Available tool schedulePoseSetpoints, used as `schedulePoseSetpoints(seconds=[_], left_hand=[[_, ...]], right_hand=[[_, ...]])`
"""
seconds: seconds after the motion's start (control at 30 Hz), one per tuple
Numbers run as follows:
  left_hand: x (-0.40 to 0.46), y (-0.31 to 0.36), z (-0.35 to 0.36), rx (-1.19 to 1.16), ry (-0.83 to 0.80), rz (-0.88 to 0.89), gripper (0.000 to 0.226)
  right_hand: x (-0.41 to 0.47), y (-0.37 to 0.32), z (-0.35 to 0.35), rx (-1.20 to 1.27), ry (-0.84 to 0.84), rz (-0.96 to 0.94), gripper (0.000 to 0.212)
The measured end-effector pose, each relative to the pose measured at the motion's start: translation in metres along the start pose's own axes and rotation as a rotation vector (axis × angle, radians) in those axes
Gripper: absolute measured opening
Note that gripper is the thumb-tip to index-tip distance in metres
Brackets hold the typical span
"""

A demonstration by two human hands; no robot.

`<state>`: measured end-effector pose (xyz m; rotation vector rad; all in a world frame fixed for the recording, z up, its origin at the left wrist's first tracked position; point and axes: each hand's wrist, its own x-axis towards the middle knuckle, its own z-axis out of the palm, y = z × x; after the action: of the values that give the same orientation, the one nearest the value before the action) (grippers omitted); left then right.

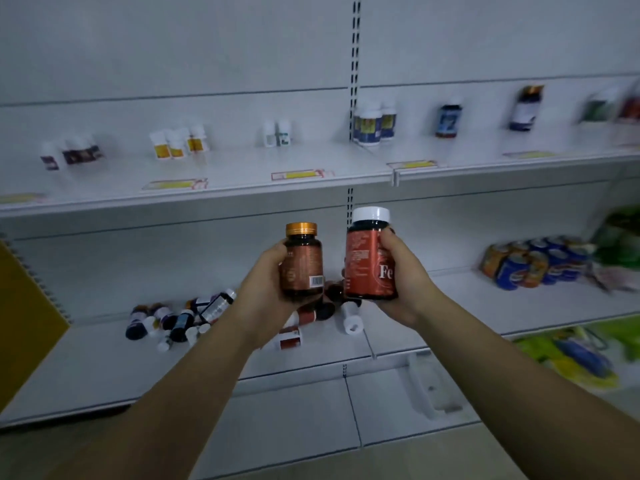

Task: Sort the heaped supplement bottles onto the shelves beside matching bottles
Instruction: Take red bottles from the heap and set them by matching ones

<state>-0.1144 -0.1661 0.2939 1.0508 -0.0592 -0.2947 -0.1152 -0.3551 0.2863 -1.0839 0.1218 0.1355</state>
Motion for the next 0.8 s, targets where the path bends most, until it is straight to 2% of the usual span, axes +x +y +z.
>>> schedulePoseSetpoints(seconds=[0.07, 0.17, 0.33, 0.47, 0.57, 0.63, 0.8], left_hand=[[-0.001, 0.001, 0.025, 0.086, -0.055, 0.043, 0.035], [0.002, -0.003, 0.07, 0.209, -0.125, 0.123, 0.039], [0.023, -0.03, 0.166, 0.237, -0.286, 0.132, 0.045], [0.039, -0.07, 0.27, 0.198, -0.412, 0.088, 0.039], [0.051, -0.109, 0.355, 0.132, -0.466, -0.002, 0.03], [0.057, -0.129, 0.396, 0.1, -0.484, -0.065, 0.032], [0.073, -0.176, 0.494, 0.096, -0.608, -0.147, 0.038]], right_hand=[[-0.012, -0.02, -0.01, 0.003, 0.017, -0.062, 0.032], [-0.032, -0.055, -0.034, 0.016, 0.04, -0.16, 0.055], [-0.07, -0.12, -0.113, 0.008, 0.167, -0.299, 0.067], [-0.111, -0.177, -0.203, -0.074, 0.285, -0.319, 0.066], [-0.145, -0.219, -0.277, -0.124, 0.387, -0.341, 0.045], [-0.16, -0.24, -0.308, -0.139, 0.423, -0.358, 0.04], [-0.192, -0.29, -0.386, -0.228, 0.475, -0.492, 0.07]])
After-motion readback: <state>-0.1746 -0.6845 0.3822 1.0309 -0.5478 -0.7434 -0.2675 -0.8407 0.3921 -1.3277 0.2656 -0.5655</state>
